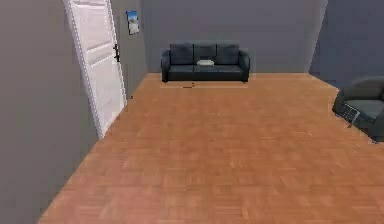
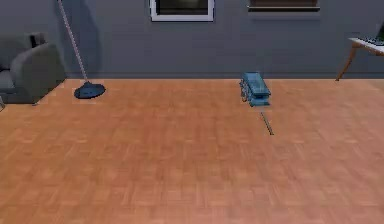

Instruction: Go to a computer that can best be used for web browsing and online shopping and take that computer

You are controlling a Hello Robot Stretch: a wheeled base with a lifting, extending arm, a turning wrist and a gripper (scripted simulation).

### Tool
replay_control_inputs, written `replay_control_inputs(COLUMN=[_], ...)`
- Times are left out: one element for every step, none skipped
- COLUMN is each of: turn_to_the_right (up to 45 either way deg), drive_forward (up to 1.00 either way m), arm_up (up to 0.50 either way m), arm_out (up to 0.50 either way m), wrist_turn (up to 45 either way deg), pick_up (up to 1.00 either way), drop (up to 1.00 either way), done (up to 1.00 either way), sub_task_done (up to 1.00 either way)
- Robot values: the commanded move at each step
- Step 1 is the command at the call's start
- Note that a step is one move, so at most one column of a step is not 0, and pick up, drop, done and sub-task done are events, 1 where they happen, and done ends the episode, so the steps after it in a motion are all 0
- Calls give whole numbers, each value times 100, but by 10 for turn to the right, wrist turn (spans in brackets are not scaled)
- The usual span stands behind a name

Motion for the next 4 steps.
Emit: replay_control_inputs(turn_to_the_right=[450, 450, 450, 60], drive_forward=[0, 0, 0, 0], arm_up=[0, 0, 0, 0], arm_out=[0, 0, 0, 0], wrist_turn=[0, 0, 0, 0], pick_up=[0, 0, 0, 0], drop=[0, 0, 0, 0], done=[0, 0, 0, 0], sub_task_done=[0, 0, 0, 0])
